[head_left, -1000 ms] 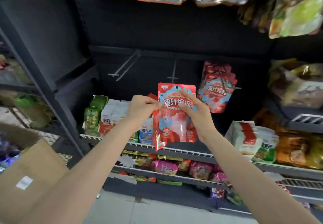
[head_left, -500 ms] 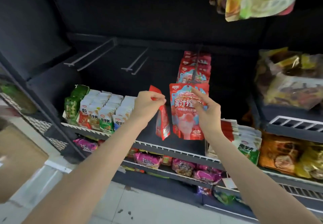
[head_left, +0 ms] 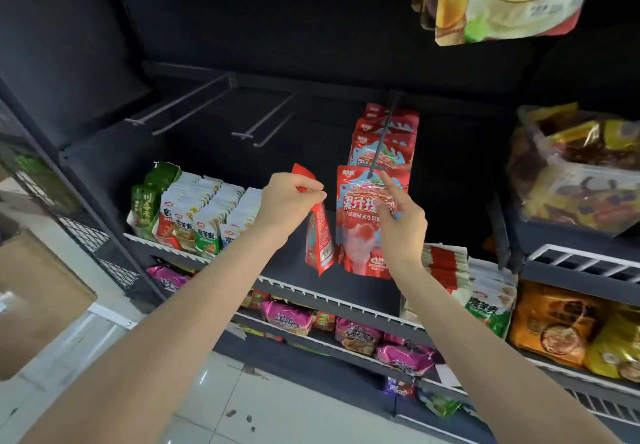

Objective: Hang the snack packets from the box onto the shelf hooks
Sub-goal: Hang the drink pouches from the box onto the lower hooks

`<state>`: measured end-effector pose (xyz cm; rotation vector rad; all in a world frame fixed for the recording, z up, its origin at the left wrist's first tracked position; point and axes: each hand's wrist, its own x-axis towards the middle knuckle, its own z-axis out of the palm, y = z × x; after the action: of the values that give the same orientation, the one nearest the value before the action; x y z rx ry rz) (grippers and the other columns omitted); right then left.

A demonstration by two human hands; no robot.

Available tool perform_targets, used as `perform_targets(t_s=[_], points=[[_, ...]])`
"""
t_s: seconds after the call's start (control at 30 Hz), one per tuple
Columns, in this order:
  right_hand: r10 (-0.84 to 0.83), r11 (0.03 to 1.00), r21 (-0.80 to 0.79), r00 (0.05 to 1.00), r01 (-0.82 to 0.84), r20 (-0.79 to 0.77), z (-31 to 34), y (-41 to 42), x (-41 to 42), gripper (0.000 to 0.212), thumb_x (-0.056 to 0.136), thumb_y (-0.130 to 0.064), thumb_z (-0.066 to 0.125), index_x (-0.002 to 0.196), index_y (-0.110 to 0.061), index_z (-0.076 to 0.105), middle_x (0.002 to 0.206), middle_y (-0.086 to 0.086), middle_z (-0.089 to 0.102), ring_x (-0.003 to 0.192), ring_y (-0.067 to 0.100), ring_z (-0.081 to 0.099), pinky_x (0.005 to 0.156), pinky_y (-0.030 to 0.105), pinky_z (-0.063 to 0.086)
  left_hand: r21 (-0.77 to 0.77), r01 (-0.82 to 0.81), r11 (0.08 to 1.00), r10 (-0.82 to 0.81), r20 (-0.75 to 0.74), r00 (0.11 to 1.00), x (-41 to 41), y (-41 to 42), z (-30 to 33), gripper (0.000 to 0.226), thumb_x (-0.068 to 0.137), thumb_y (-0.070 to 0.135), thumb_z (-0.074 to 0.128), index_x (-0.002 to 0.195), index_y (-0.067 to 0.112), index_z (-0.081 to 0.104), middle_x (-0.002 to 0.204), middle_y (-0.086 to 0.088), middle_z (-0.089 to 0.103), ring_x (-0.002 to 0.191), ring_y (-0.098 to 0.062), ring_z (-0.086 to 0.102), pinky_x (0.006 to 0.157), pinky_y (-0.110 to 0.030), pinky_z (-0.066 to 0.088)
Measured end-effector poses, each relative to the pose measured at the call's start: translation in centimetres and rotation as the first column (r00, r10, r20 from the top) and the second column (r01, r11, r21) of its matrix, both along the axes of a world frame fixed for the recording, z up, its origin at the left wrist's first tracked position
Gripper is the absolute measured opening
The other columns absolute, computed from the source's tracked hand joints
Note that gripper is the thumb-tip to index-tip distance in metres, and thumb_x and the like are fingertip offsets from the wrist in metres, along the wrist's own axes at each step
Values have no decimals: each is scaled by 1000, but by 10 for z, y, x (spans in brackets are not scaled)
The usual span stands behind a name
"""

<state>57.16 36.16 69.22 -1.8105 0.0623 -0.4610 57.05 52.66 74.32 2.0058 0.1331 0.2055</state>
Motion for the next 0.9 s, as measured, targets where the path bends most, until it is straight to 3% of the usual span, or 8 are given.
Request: perform_targets(t_s=[0.07,0.17,0.3,0.43,0.6,0.7,0.77,0.9], points=[[-14,998,-56,1000,12,-27,2,1,6,49,96,-7,51,136,-33,49,126,-4,54,103,3,56,75,10,50,-12,-2,1000,3,1,1000,2,-2,0,18,82,14,69,100,10,73,95,1,66,87,-10,58,74,-24,45],[14,994,-107,998,-21,-69,6,2,17,55,96,-5,49,142,-34,40,135,5,47,117,17,55,90,36,55,-16,2,1000,-3,-7,1000,3,-4,1,18,83,15,69,100,10,73,96,-1,66,85,-9,58,69,-21,46],[36,990,-128,985,-59,-170,9,1,36,52,95,-7,51,141,-28,41,138,7,45,126,21,48,99,42,48,-15,30,999,-30,-7,1000,2,-6,3,19,84,15,68,102,9,72,97,-2,65,81,-7,57,57,-13,42],[5,987,-155,980,-37,-201,9,-1,44,45,95,-12,55,137,-25,48,138,8,42,127,25,46,100,44,48,-21,37,999,-37,-10,999,-1,-7,5,19,85,15,66,103,9,72,95,1,64,80,-7,58,59,-15,44],[-157,909,-376,983,182,97,8,1,12,47,84,-2,61,127,-21,56,140,12,28,127,26,25,96,29,37,-94,33,995,-36,-34,999,-4,-8,4,17,87,11,63,102,9,71,94,2,66,77,-5,61,61,-15,52],[239,938,-261,971,-228,11,9,0,-7,52,86,2,53,133,-18,45,134,3,43,124,18,40,96,27,39,-156,30,987,-38,-46,998,-3,-15,4,19,85,8,65,103,7,69,97,-5,66,79,-9,63,65,-20,55],[506,850,-116,858,-514,-91,12,0,-16,60,87,3,49,141,-19,34,131,-5,48,124,8,44,103,24,37,-230,30,973,-43,-52,998,-3,-23,6,22,83,8,68,105,5,65,95,-7,63,78,-13,64,67,-24,56],[474,823,-297,874,-484,-110,12,-2,-18,46,90,-3,54,134,-16,45,112,-11,54,97,-4,53,79,-1,39,-334,54,941,-79,-64,995,-3,-38,8,31,80,10,73,106,6,57,91,-5,56,78,-16,66,71,-29,59]])
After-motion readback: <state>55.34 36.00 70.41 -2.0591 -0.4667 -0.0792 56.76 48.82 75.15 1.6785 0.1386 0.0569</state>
